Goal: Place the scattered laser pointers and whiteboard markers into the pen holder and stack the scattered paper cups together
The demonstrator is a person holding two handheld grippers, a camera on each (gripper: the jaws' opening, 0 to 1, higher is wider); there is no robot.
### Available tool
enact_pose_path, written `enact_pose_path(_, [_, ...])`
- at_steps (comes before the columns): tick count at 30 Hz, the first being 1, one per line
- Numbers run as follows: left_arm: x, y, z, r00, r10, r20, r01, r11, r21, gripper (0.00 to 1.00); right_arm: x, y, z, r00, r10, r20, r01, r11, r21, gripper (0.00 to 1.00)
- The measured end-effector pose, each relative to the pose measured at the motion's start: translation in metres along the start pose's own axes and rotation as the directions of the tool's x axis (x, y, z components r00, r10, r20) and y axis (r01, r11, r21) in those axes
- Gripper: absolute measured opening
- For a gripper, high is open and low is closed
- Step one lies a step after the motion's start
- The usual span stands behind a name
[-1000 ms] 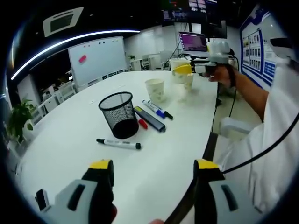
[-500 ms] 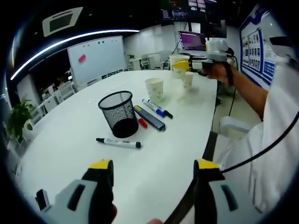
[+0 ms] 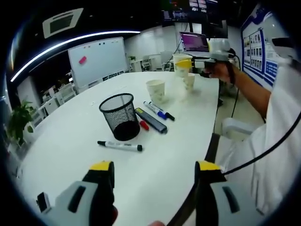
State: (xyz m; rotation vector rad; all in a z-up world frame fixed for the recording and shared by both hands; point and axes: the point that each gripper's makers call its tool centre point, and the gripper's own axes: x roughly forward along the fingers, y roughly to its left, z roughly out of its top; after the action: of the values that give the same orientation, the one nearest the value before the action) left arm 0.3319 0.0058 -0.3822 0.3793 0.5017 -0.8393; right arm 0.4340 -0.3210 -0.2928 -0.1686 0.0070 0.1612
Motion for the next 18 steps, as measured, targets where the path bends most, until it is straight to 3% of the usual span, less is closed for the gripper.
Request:
enact_pose_path(11, [-0.001,0.003,0.0,1.0,0.009,0.001,-0.009,1.0,-0.004,0.7,-0.001,-0.008,0.006,0.999,-0.03,0.021,0.031,0.999,-0.023,0.48])
enact_pose_path(18, [-0.001,0.004,0.001,1.0,0.009,0.002,-0.009,1.0,-0.002,0.7,-0.003,-0.023,0.004,0.995,-0.096,0.039,0.098,0.994,-0.04,0.48])
